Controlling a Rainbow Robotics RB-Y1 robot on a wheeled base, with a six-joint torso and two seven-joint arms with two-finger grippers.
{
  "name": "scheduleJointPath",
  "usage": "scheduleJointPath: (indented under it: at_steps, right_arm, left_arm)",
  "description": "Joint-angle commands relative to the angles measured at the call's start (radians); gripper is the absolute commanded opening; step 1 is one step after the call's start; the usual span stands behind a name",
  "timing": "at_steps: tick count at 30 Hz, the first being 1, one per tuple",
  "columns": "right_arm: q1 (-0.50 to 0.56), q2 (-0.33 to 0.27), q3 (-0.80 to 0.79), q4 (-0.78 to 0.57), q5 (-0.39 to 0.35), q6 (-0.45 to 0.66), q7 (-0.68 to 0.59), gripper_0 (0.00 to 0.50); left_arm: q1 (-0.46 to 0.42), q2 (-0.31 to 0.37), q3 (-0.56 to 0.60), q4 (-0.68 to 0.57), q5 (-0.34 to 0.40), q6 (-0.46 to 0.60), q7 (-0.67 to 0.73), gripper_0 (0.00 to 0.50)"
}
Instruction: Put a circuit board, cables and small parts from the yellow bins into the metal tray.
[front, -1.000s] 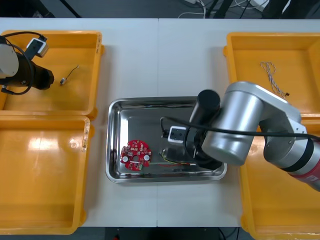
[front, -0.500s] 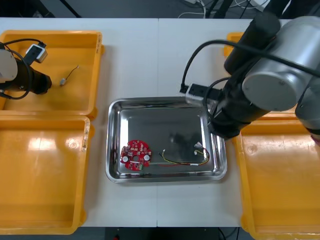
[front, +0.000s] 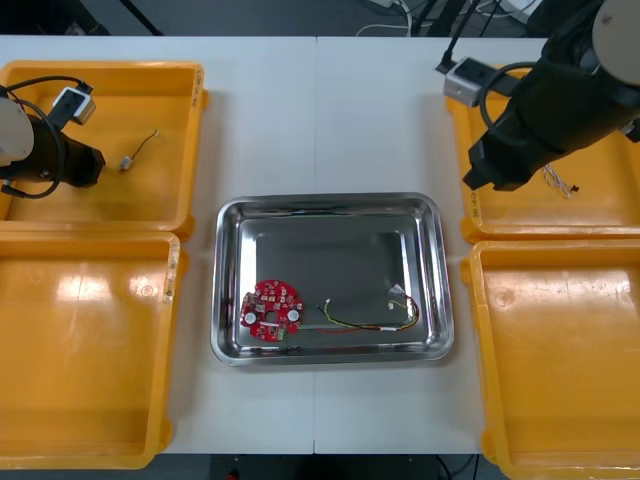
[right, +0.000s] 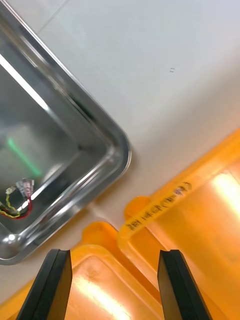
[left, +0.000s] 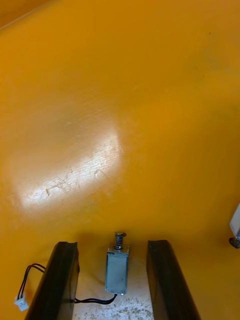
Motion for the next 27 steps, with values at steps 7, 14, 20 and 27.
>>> scheduleJointPath:
  at_steps: [7,14,20,27]
  right_arm:
    - [-0.097,-0.096,-0.155,0.169,0.093,0.004,0.047,0.5]
    - [-0.144,-0.096,-0.23,0.347,0.179,0.004,0.079,0.5]
    - [-0.161,-0.095,-0.251,0.445,0.248,0.004,0.109,0.5]
    - [-0.189,-0.076,-0.253,0.539,0.297,-0.057,0.127,0.5]
  left_arm:
    - [-0.013,0.031,-0.04,0.008,0.036,-0.054,-0.111,0.0]
    - [-0.013,0.031,-0.04,0.008,0.047,-0.052,-0.118,0.0]
    - [-0.019,0.04,-0.03,-0.003,0.055,-0.005,-0.127,0.0]
    - [-0.019,0.049,0.023,-0.064,0.042,0.107,-0.127,0.0]
